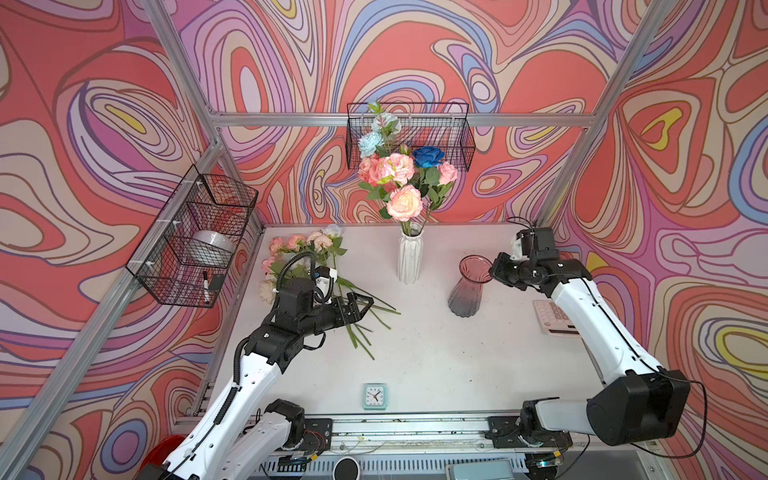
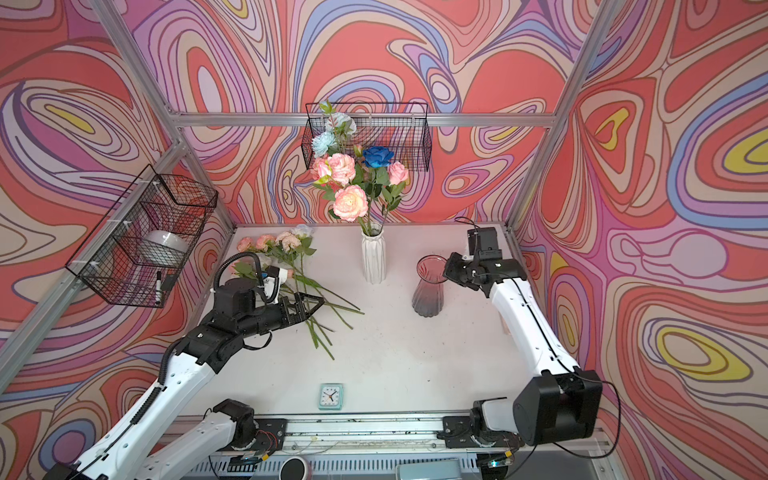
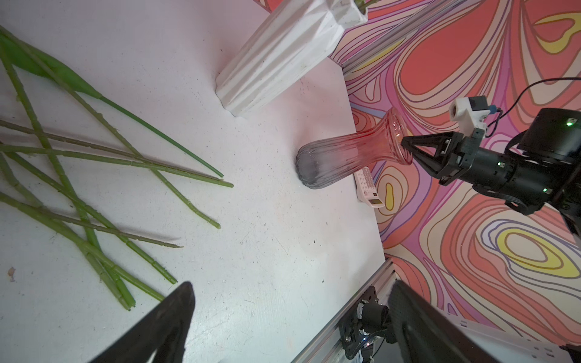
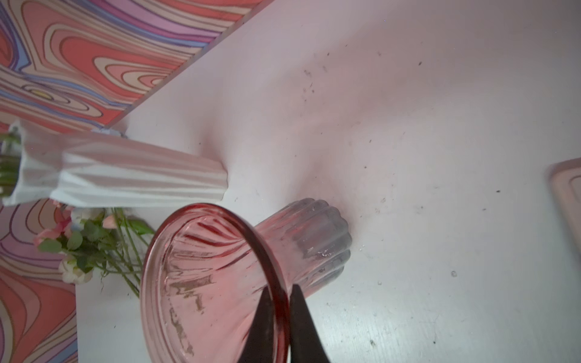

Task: Arrange the flowers into the vase
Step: 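Slide the pink glass vase toward the table center with the right gripper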

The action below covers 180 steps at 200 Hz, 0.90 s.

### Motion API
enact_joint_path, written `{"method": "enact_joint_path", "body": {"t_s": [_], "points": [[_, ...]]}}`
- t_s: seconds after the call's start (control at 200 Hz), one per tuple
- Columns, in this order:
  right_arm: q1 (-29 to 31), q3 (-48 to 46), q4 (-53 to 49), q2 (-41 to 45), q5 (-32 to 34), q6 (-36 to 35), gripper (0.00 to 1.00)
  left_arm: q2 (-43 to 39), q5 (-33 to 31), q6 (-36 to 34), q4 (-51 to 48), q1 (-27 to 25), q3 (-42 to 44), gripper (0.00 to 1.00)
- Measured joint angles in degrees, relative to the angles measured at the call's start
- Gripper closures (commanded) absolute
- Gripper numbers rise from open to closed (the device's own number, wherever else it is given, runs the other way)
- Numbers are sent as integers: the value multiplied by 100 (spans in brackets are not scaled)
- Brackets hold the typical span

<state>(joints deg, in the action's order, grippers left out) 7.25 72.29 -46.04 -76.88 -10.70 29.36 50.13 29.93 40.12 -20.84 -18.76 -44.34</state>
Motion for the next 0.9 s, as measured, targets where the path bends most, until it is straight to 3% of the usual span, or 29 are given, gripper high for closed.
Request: {"method": "enact_joint_path", "body": {"t_s": [0.426,0.631,0.901], "points": [[2570,428,-544,-291,-13,269,100,24,-46,-37,-66,0,0,2],[3147,636,-540,-511,188,367,100,24,-63,-52,-87,0,0,2],[3357,636,-610,-476,295,551,100,24,-66,-55,-138,0,0,2]]}}
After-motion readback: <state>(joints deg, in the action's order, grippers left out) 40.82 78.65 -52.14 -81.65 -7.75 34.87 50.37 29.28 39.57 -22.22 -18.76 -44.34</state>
